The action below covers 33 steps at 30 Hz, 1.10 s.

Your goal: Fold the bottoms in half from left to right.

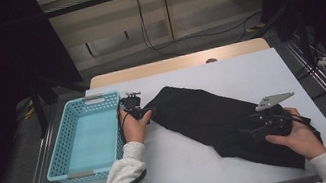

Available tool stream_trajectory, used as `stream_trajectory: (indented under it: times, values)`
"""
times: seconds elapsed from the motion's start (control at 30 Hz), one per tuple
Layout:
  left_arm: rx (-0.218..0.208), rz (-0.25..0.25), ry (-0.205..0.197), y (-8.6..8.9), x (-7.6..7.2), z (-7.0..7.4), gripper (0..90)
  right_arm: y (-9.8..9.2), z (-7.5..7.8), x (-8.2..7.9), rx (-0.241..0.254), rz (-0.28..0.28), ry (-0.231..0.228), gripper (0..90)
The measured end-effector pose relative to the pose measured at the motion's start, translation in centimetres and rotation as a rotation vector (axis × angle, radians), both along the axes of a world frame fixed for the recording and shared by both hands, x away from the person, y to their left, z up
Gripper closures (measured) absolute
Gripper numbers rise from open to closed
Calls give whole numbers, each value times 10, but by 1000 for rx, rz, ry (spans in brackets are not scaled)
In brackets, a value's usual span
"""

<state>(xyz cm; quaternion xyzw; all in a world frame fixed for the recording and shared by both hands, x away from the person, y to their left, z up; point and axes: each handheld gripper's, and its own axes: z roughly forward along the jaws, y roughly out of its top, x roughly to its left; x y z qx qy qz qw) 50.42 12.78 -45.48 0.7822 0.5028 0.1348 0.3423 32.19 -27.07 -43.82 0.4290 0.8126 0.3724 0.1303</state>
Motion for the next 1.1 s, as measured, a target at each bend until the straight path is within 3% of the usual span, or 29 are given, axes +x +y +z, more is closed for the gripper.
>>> stream_trajectory:
  times: [0.07,0.27,0.43,0.57,0.77,0.97,1.1]
  values:
    - [-2,4,-5,-1,-2,0,228,-1,0,0,-1,-12,-4,286]
    - [-17,17,4,-4,-8,1,386,-4,1,0,3,-31,-8,266]
    - [-39,16,42,-4,-9,3,560,-3,1,-1,7,-30,-11,264]
    - [-29,7,40,-7,-10,3,611,-5,2,-1,7,-28,-17,255]
    - [-86,0,93,-9,-9,5,803,-8,2,-1,11,-47,-22,233]
    - [-105,28,112,-3,-5,13,834,-12,2,-3,8,-55,-24,228]
    - [-108,44,88,2,-4,25,835,-17,2,-5,8,-66,-26,227]
